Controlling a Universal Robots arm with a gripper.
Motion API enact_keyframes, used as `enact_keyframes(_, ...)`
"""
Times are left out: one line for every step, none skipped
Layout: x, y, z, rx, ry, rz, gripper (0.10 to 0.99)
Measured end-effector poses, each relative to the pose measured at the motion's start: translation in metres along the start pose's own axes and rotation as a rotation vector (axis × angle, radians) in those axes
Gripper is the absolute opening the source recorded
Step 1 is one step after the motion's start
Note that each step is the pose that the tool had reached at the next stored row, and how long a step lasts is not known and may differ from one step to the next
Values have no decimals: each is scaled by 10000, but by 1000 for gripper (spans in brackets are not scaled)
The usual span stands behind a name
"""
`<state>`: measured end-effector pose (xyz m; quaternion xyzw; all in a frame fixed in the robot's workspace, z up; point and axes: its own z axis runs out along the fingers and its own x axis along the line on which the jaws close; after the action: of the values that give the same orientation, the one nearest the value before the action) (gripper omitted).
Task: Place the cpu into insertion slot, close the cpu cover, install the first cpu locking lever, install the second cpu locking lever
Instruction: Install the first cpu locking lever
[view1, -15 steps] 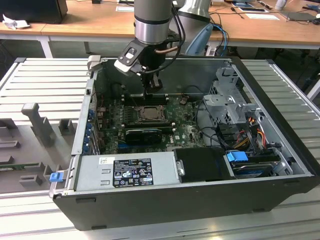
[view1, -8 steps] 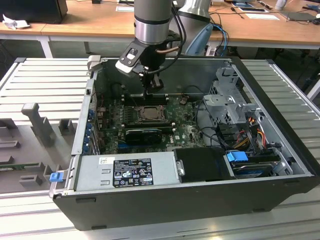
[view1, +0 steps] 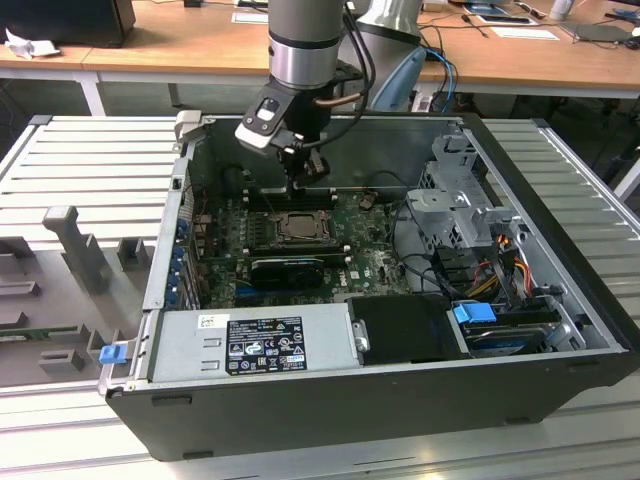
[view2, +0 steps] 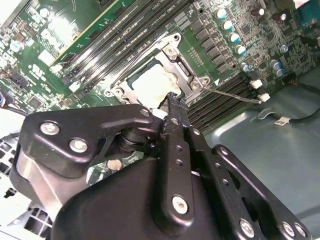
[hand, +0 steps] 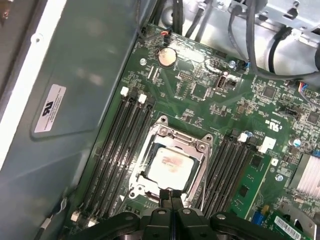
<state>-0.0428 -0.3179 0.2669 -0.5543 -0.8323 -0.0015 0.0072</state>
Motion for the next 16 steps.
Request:
enact_keyframes(0,0,0,2,-1,-211,106)
enact_keyframes(0,0,0,5,-2,-387,106)
enact_keyframes(0,0,0,6,-3,-508,106)
enact_keyframes(0,0,0,9,-4,-684,106)
enact_keyframes(0,0,0,11,-5,-849,106)
enact_keyframes(0,0,0,13,-5,-957,106)
enact_keyframes(0,0,0,15,-7,-1135,106)
enact_keyframes(0,0,0,17,-7,-1292,106)
enact_keyframes(0,0,0,19,-8,-1418,106)
enact_keyframes(0,0,0,22,-9,-1555,106)
enact_keyframes(0,0,0,23,-9,-1671,106)
enact_keyframes(0,0,0,26,-10,-1908,106)
enact_keyframes(0,0,0,28,-12,-2026,106)
enact_keyframes(0,0,0,29,-12,-2151,106)
enact_keyframes(0,0,0,32,-13,-2334,106)
enact_keyframes(0,0,0,33,-13,-2439,106)
